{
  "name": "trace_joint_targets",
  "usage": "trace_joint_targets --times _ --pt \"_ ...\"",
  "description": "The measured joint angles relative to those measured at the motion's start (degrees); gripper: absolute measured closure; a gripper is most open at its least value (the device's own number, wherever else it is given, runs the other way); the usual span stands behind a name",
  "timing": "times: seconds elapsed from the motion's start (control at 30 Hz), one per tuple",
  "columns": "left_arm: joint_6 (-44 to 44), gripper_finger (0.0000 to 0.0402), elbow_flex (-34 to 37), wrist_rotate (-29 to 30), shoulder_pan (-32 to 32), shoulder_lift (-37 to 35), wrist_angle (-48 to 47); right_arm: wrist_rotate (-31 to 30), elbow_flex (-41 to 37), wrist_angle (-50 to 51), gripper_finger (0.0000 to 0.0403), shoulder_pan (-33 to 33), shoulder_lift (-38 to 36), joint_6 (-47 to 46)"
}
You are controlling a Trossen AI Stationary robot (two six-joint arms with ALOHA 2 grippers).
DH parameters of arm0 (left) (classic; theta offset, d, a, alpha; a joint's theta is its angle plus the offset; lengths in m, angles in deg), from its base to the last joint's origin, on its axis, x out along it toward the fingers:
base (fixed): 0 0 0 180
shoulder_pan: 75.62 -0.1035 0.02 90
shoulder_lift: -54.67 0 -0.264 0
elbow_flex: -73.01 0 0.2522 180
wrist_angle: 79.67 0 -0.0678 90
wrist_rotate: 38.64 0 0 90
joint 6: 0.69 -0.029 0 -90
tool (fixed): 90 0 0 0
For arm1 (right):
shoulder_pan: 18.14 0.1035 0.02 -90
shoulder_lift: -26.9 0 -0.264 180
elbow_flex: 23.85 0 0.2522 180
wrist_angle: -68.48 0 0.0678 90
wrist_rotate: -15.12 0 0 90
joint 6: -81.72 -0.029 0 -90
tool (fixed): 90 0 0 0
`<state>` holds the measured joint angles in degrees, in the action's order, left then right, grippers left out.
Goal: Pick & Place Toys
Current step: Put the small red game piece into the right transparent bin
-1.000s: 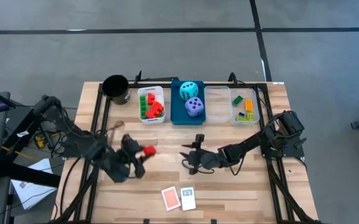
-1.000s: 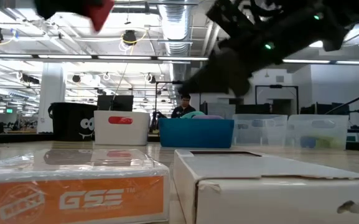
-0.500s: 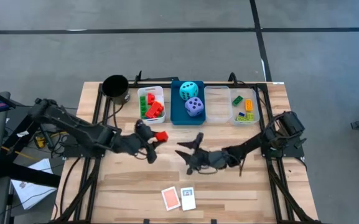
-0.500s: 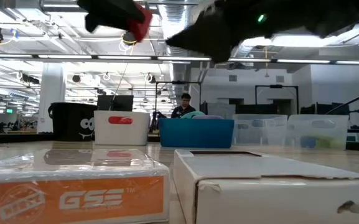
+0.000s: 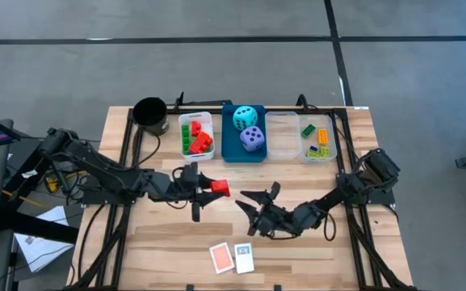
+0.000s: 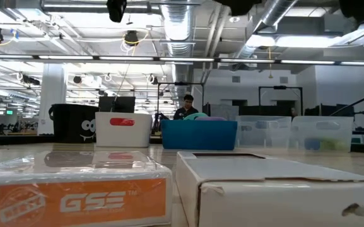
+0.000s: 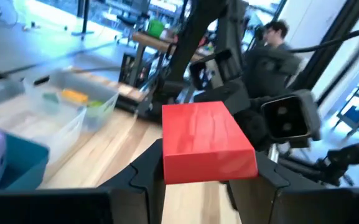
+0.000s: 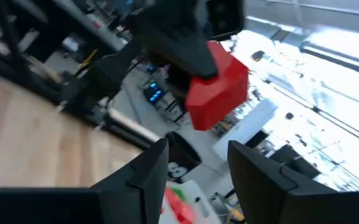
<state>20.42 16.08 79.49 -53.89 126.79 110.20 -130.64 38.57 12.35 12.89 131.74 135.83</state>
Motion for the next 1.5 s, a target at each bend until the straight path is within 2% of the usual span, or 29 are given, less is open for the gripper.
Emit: trace_joint_targets --times 0.1,0.2,0.37,0.53,0.67,0.97,1.13,1.5 --pt "-1.49 0.0271 0.03 -0.18 0.1 1.28 3.53 0.02 0.0 -3.44 0.0239 -0.1 -0.01 2.97" --pt "-2.98 0.0271 0.04 -3.37 0.06 3.57 9.7 0.21 0.02 -5.42 0.0222 -0.49 -0.01 5.68" --pt "-4.75 0.0271 0.02 -6.24 0.06 9.01 18.4 0.44 0.02 -5.98 0.0164 -1.27 -0.01 5.98" --pt "-4.54 0.0271 0.02 -6.33 -0.61 11.45 19.65 0.72 0.02 -5.99 0.0107 -1.21 -0.01 5.94" --pt "-4.41 0.0271 0.02 -6.32 -1.46 12.61 21.78 1.81 0.02 -6.02 0.0082 -1.21 -0.01 5.91" --pt "-4.18 0.0271 0.0 -6.35 -2.2 13.21 21.96 1.85 1.88 -5.77 0.0081 -1.21 -0.01 5.91" --pt "-2.73 0.0271 0.0 -9.01 -2.17 13.6 22.6 1.74 2.1 -5.57 0.0085 -1.16 -0.01 5.89" --pt "-2.57 0.0271 0.0 -9.93 -2.63 13.9 23.97 1.83 2.12 -5.38 0.0086 -1.16 -0.01 5.89"
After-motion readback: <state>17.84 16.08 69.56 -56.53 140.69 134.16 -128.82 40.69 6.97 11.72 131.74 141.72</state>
